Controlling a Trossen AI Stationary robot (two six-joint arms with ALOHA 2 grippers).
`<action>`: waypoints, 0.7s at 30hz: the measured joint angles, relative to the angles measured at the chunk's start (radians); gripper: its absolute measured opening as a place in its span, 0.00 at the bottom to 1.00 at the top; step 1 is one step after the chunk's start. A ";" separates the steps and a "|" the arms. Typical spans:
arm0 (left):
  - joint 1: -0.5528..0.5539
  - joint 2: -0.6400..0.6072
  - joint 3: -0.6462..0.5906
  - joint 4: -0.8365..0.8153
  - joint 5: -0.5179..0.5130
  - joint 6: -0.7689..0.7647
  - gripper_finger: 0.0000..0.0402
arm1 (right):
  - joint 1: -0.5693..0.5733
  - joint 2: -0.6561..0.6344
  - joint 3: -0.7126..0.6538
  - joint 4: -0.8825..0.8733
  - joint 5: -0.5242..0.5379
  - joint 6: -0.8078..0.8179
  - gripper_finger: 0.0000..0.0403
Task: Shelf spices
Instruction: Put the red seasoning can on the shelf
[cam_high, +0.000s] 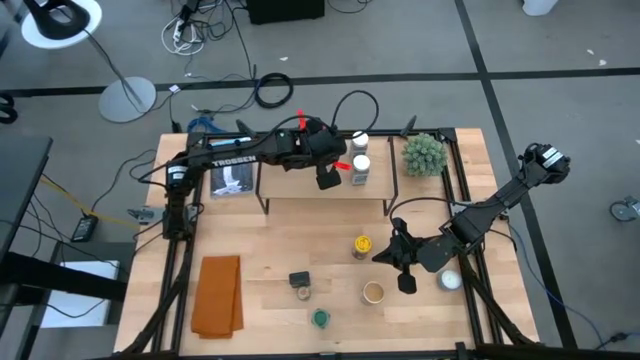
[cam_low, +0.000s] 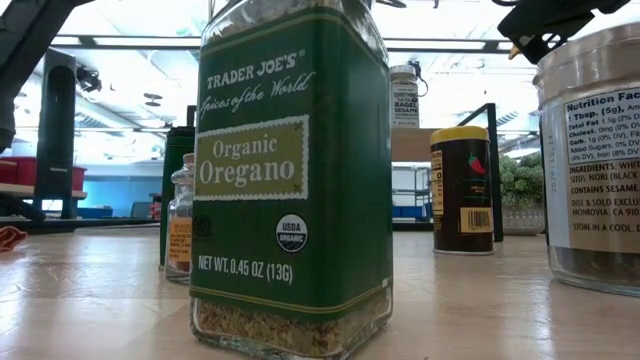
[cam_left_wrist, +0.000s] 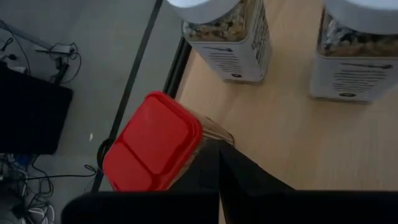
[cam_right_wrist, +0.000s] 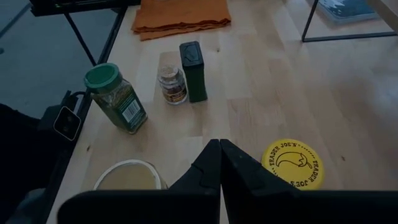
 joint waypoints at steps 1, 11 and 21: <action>0.000 0.000 0.000 0.006 0.000 -0.001 0.00 | 0.000 0.000 0.000 0.000 0.000 0.000 0.01; 0.001 0.000 0.000 0.042 -0.009 -0.011 0.00 | 0.000 0.000 0.000 0.000 0.000 0.000 0.01; 0.001 -0.008 0.000 0.043 -0.039 0.017 0.00 | 0.000 0.000 0.000 0.000 0.000 -0.001 0.01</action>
